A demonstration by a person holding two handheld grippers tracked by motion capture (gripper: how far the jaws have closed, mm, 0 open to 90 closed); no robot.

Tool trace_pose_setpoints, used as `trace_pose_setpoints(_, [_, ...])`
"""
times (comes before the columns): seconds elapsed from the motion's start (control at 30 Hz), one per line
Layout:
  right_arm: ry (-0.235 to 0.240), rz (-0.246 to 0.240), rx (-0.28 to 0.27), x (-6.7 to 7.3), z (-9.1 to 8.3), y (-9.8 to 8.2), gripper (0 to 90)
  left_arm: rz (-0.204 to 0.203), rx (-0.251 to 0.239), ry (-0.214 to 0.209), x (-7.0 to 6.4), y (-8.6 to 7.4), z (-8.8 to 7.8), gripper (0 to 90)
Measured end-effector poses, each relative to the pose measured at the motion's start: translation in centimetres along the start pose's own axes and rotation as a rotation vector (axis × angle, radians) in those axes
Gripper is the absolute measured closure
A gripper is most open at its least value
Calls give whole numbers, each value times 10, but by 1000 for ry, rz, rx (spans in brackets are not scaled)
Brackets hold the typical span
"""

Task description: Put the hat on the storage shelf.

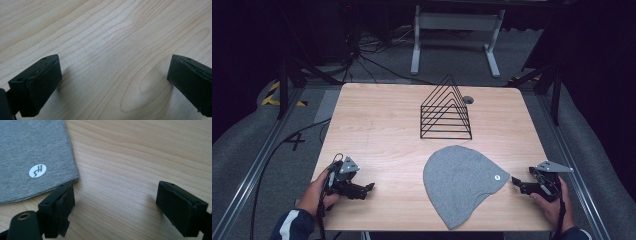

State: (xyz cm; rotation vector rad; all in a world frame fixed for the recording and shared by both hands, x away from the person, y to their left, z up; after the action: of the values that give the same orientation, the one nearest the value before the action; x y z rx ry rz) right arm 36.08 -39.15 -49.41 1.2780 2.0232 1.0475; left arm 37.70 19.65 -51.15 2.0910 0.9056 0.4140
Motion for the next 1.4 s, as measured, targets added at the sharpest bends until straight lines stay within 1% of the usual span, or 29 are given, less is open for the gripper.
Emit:
trace_pose_setpoints(0.03, [0,3,-2,0,0,0,155,11,4,-17,2,2,2,0])
trace_pose_setpoints(0.1, [-1,5,-1,0,0,0,154,11,0,-3,4,6,6,0])
trace_pose_setpoints(0.13, [0,4,-1,0,0,0,155,-4,2,-6,4,6,8,0])
trace_pose_setpoints(0.33, [-8,2,0,1,1,1,150,4,2,-5,5,9,10,0])
trace_pose_setpoints(0.37, [-7,3,-1,1,2,1,150,13,4,-2,6,9,10,0])
trace_pose_setpoints(0.4, [-7,4,-1,1,2,1,150,-4,5,-2,5,9,11,0])
trace_pose_setpoints(0.47, [-11,8,1,1,2,1,154,6,26,-6,4,12,11,5])
trace_pose_setpoints(0.5, [-12,7,3,1,2,2,161,12,26,-24,1,14,11,34])
trace_pose_setpoints(0.53, [-11,7,5,0,2,2,171,34,18,-38,-1,16,11,81])
trace_pose_setpoints(0.6, [-13,5,6,-3,3,4,186,38,23,-55,-5,20,14,139])
trace_pose_setpoints(0.63, [-4,-3,15,-4,3,5,200,46,21,-50,-7,23,17,151])
trace_pose_setpoints(0.67, [-2,-3,28,-5,3,6,234,46,35,-58,-9,26,19,157])
trace_pose_setpoints(0.7, [3,-8,38,-6,2,7,305,52,40,-63,-12,28,22,161])
trace_pose_setpoints(0.73, [18,-11,42,-6,1,9,332,84,55,-90,-15,33,24,170])
trace_pose_setpoints(0.77, [66,-14,30,-5,0,11,311,99,63,-129,-20,36,26,186])
trace_pose_setpoints(0.8, [111,-10,15,-2,-2,14,341,105,44,-176,-24,40,26,188])
trace_pose_setpoints(0.83, [123,-33,2,1,-3,19,377,110,0,-209,-28,45,27,185])
trace_pose_setpoints(0.87, [121,-67,-8,6,-4,25,408,120,-30,-210,-32,51,27,213])
trace_pose_setpoints(0.9, [129,-103,-12,11,-4,30,461,126,-53,-212,-38,58,29,255])
trace_pose_setpoints(0.93, [146,-141,-21,17,-4,37,499,128,-67,-217,-41,62,31,260])
trace_pose_setpoints(0.97, [157,-158,-25,22,-3,40,517,132,-80,-222,-46,66,33,258])
trace_pose_setpoints(1.0, [171,-168,-25,26,-1,43,561,150,-89,-235,-56,73,36,270])
trace_pose_setpoints(1.03, [202,-195,-23,33,1,48,607,170,-95,-256,-65,78,38,275])
trace_pose_setpoints(1.13, [247,-252,-4,51,11,58,727,248,-105,-319,-97,90,49,285])
trace_pose_setpoints(1.17, [264,-265,4,57,15,61,744,256,-111,-337,-109,93,54,290])
trace_pose_setpoints(1.27, [299,-306,24,71,28,70,783,323,-86,-388,-142,99,70,296])
trace_pose_setpoints(1.3, [305,-315,31,74,33,72,789,323,-86,-388,-142,99,70,296])
trace_pose_setpoints(1.33, [305,-315,31,74,33,72,789,361,-65,-415,-155,101,77,296])
trace_pose_setpoints(1.4, [299,-335,42,80,45,75,799,392,-56,-447,-177,103,88,294])
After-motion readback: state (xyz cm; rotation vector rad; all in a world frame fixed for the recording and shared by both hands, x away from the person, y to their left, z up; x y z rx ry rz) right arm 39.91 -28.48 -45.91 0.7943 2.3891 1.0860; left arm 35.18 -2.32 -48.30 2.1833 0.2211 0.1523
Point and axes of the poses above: each handheld gripper's, and its own axes: z roughly forward along the jaws, y roughly out of its top, x roughly to its left, the point moved 4 cm from there along z, roughly forward along the jaws, and after that the axes turned 8 degrees about -x, right-handed, at the moved point
